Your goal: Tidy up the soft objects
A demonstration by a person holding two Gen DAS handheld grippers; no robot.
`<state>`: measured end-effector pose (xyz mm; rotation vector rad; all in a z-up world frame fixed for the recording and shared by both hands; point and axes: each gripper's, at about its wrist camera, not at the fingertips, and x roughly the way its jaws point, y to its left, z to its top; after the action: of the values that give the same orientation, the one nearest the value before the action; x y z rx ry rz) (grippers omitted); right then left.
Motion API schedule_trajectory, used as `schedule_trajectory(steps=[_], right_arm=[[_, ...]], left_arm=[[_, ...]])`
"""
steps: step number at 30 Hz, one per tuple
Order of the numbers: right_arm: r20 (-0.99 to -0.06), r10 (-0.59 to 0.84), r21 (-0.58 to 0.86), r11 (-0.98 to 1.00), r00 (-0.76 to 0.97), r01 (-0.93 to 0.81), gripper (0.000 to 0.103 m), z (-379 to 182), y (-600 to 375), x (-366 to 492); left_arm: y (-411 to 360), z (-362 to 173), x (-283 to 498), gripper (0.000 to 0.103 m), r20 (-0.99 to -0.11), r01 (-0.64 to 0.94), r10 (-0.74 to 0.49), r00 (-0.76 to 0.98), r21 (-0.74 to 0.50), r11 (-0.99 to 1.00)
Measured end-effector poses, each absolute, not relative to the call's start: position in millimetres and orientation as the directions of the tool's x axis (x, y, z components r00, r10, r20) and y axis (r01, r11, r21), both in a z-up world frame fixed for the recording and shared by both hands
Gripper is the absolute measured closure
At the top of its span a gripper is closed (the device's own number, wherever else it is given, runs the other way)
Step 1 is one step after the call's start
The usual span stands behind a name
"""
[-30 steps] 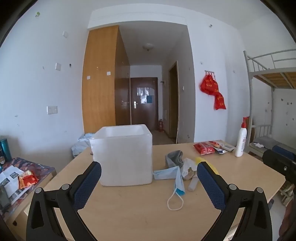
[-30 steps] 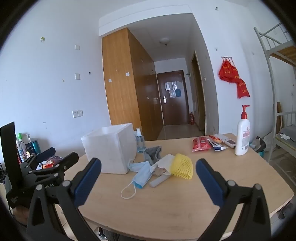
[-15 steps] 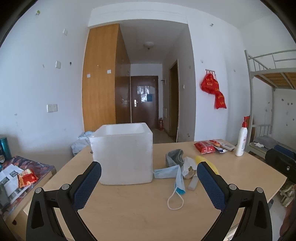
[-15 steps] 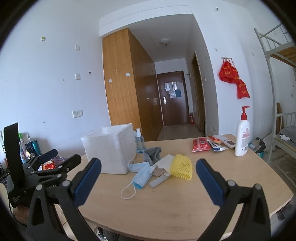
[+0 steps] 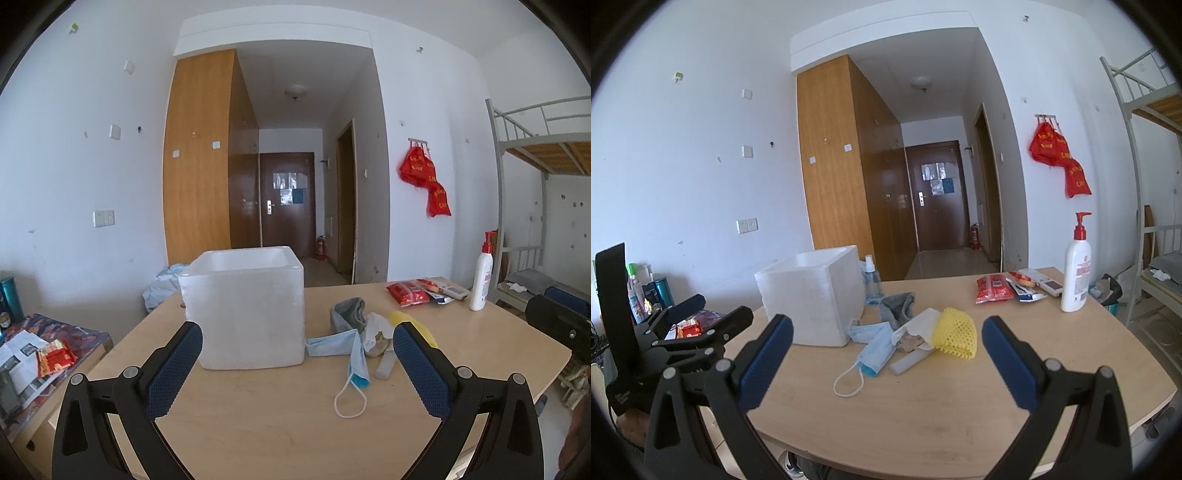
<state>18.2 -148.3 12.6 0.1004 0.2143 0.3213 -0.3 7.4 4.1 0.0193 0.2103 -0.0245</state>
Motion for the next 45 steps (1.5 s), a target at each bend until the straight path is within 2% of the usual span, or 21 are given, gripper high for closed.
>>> schedule_trajectory(steps=[45], right_arm=[[-0.208, 0.327, 0.135, 0.943, 0.922, -0.304, 0.0, 10, -148, 32]], left_arm=[[4, 5, 13, 0.0, -0.218, 0.051, -0.046, 0.975, 0.017, 0.999]])
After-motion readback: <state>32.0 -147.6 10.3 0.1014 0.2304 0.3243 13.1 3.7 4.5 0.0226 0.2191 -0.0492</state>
